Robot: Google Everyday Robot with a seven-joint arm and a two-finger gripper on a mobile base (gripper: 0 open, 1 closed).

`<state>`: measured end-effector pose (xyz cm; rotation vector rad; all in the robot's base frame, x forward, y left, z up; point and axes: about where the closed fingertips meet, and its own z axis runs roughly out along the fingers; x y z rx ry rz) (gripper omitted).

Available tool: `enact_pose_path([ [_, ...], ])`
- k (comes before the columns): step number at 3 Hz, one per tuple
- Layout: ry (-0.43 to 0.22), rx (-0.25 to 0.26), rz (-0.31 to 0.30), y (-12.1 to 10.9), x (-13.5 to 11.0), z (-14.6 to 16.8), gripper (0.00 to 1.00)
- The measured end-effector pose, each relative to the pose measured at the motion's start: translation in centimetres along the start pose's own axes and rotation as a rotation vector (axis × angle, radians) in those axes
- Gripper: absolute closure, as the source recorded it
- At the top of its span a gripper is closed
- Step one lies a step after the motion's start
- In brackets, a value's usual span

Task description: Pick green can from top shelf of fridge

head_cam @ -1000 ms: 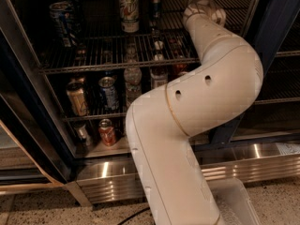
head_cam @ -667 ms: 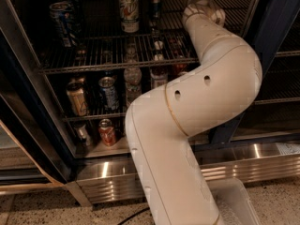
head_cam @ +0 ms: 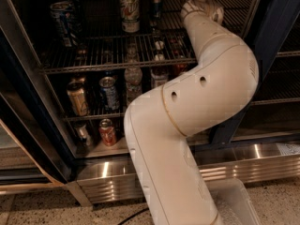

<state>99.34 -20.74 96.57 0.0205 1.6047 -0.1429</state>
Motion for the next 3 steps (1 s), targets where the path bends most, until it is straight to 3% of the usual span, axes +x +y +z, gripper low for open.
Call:
enact_pose_path([
  [3, -0.03, -0.048, 0.071, -1.1, -4.4, -1.2, 1.0],
])
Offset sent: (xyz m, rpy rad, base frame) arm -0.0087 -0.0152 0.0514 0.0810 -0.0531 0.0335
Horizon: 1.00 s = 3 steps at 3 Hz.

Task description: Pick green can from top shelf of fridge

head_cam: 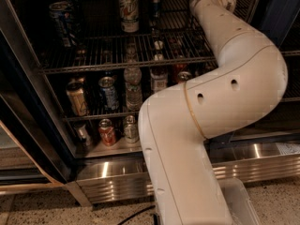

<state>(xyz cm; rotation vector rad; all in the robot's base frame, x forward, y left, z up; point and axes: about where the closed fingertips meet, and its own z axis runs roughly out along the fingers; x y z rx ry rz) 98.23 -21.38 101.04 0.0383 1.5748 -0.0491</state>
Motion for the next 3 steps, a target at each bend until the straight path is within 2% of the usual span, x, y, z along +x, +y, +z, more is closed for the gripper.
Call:
enact_pose_path([
  [1, 0.01, -0.042, -0.005, 0.7, -1.3, -0.9, 1.0],
  [3, 0.031, -0.142, -0.085, 3.4, -2.2, -3.2, 1.0],
])
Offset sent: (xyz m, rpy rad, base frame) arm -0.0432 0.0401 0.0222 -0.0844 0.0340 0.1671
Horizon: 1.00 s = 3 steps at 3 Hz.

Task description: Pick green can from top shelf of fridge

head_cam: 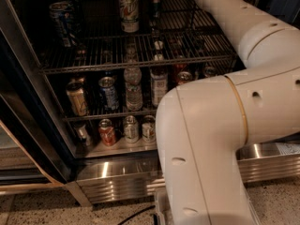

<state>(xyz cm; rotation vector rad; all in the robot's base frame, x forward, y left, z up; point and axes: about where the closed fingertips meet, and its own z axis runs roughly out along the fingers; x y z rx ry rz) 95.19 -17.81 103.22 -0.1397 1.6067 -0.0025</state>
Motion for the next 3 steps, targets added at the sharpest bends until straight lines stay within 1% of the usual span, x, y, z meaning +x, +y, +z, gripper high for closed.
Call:
enact_pose_path([
  [1, 0.014, -0.023, -0.04, 0.5, 0.1, -1.5, 1.0],
  [2, 0.023, -0.027, -0.091, 0.1, 0.6, -4.6, 1.0],
  [3, 0.024, -0.034, -0.081, 0.1, 1.1, -5.3, 1.0],
])
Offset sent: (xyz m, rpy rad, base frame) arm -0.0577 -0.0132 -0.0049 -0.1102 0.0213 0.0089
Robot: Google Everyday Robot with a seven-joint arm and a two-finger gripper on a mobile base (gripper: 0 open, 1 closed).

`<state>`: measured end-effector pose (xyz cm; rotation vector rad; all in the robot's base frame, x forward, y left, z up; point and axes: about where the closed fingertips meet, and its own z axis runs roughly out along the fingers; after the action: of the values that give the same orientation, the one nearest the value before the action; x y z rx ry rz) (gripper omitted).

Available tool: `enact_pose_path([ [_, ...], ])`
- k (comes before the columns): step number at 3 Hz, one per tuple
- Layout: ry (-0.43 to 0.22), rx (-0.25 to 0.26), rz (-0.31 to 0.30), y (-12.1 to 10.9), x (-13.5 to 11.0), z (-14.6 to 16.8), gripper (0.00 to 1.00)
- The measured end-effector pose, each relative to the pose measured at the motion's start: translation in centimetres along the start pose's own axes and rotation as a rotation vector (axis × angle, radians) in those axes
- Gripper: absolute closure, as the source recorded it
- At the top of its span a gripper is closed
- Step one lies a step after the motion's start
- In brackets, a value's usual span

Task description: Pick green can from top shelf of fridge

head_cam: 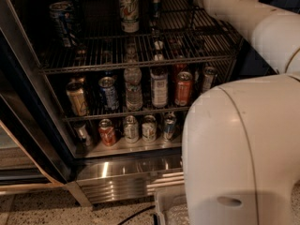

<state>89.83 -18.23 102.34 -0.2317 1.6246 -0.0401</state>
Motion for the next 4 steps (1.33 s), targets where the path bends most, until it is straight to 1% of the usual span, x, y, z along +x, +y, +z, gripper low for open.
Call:
enact_pose_path([
  [1, -0.004, -0.022, -0.003, 0.2, 0.3, -2.3, 1.0],
  [2, -0.021, -0.067, -0.012, 1.4, -0.2, -5.0, 1.0],
  [3, -0.047, -0.119, -0.032, 3.2, -1.1, -6.9, 1.0],
  [4, -0.064, -0.184, -0.053, 5.6, -1.8, -8.6, 1.0],
])
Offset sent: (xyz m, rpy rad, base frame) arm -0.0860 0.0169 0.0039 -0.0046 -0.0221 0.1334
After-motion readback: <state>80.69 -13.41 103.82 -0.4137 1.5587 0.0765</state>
